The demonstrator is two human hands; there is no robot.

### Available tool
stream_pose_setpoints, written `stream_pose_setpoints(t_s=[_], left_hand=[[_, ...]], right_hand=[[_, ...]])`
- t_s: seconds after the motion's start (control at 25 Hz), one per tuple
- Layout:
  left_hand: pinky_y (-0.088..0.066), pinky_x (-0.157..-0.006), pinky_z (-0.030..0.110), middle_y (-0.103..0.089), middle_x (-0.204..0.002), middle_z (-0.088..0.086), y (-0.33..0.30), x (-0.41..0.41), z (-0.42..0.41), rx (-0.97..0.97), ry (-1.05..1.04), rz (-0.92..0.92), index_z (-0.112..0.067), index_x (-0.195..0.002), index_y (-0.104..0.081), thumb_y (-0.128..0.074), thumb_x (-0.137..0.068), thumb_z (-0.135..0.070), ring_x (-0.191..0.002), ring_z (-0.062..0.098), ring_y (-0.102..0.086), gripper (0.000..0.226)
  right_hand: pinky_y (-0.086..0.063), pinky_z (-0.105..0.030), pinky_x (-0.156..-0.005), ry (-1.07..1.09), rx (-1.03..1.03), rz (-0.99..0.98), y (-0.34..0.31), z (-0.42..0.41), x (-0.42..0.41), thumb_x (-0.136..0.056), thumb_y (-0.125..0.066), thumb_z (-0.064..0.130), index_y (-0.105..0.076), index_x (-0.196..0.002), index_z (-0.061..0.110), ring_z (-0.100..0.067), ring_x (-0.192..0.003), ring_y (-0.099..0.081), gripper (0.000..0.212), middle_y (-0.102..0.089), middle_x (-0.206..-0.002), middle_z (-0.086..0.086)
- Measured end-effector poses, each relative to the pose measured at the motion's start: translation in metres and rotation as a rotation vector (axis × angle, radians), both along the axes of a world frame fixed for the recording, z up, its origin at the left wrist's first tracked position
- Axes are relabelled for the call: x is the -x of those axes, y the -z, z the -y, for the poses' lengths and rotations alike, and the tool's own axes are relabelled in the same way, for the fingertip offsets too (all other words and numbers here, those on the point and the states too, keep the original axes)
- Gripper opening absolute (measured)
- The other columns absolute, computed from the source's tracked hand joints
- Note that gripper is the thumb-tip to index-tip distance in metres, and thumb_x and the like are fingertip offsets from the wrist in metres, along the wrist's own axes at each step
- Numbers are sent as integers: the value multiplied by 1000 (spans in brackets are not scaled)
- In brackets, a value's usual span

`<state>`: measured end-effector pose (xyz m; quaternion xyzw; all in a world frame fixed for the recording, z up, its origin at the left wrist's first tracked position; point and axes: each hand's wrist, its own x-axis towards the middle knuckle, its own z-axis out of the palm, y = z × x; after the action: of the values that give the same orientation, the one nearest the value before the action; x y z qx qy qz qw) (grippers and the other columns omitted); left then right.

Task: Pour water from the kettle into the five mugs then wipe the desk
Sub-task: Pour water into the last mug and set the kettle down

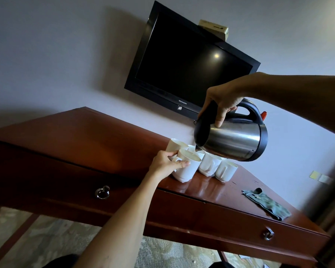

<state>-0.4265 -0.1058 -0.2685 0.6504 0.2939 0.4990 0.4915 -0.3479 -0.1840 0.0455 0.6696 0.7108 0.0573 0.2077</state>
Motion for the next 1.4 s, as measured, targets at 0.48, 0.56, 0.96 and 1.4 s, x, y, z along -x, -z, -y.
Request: stream_pose_setpoints(t_s=[0.48, 0.56, 0.96, 1.4], left_hand=[[-58, -96, 34, -78, -108, -2, -5, 0, 3, 62, -10, 42, -18, -127, -72, -97, -64, -34, -102, 8, -70, 69], [-57, -93, 29, -77, -113, 3, -7, -1, 9, 65, -19, 55, -14, -129, -70, -96, -66, -28, -101, 9, -71, 69], [-54, -72, 14, -79, -96, -8, -12, 3, 17, 16, -55, 16, -12, -120, -74, -92, -71, -19, -88, 0, -73, 52], [-36, -60, 32, -49, -45, -13, -30, 13, 58, -62, -467, -315, -25, -100, -75, -86, -70, -53, -64, 26, -56, 43]], right_hand=[[-43, -22, -45, 10, -386, -834, 51, 77, -124, -76, -86, 12, -75, -121, 25, -13, -49, -42, 48, -55, -69, -13], [-41, -23, -44, 79, -540, -1056, 84, 95, -148, -76, -84, 7, -73, -124, 20, -13, -47, -40, 51, -53, -75, -14], [-35, -22, -38, 190, -922, -1521, 192, 117, -165, -74, -87, 7, -68, -130, 13, -15, -41, -35, 60, -58, -53, 3], [-35, -25, -42, 244, -905, -1555, 193, 122, -158, -75, -89, 16, -64, -136, 19, -15, -41, -33, 66, -56, -59, -1]])
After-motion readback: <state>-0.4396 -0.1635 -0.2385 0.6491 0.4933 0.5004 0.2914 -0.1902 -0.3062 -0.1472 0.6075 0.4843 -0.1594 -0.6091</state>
